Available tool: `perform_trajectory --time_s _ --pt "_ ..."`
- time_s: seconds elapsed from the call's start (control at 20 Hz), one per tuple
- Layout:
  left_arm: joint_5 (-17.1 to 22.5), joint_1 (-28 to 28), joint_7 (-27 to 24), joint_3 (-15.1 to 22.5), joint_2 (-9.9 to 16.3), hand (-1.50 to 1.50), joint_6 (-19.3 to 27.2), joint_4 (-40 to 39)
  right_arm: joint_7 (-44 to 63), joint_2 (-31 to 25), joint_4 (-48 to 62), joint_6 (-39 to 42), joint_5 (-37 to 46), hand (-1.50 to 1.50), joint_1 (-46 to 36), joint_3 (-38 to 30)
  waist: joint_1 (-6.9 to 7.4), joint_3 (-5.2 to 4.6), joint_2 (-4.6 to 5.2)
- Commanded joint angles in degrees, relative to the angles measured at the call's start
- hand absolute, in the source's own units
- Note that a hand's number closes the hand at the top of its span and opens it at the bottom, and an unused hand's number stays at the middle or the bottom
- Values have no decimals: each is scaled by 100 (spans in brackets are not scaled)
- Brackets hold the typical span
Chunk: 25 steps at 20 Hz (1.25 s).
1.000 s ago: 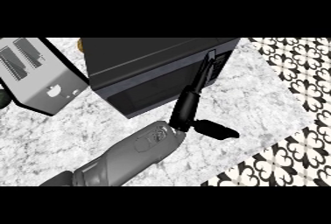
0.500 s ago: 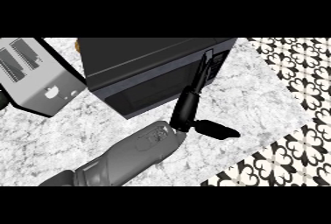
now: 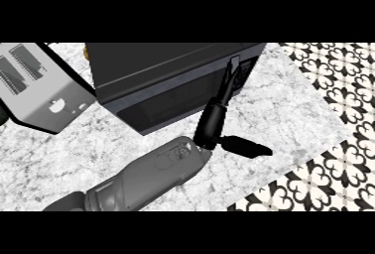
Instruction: Pick up the milk, place it into the microwave and close the microwave
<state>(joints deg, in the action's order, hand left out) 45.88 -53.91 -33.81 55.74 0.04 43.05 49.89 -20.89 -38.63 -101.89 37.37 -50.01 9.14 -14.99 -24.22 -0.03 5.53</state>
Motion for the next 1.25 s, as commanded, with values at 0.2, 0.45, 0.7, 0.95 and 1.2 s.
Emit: perform_trajectory --time_s 0.2,0.45,0.7,0.95,1.2 --pt "303 -311 -40 -66 -4 -150 -48 -254 83 -96 63 76 -197 -150 -90 27 -26 5 30" --pt "647 -223 172 -88 -4 150 -243 -356 125 -223 54 138 -294 -150 -134 -33 -49 1 80" --pt "140 -502 312 406 46 -150 170 -1071 168 -227 85 90 -354 -150 -113 -36 127 81 -43" --pt "-65 -665 467 456 353 -150 539 -1516 201 -307 97 76 -380 -150 -59 -134 331 81 -65" --pt "-182 -831 649 557 186 -150 698 -1716 228 -335 84 42 -461 -150 -6 -197 381 72 -84"
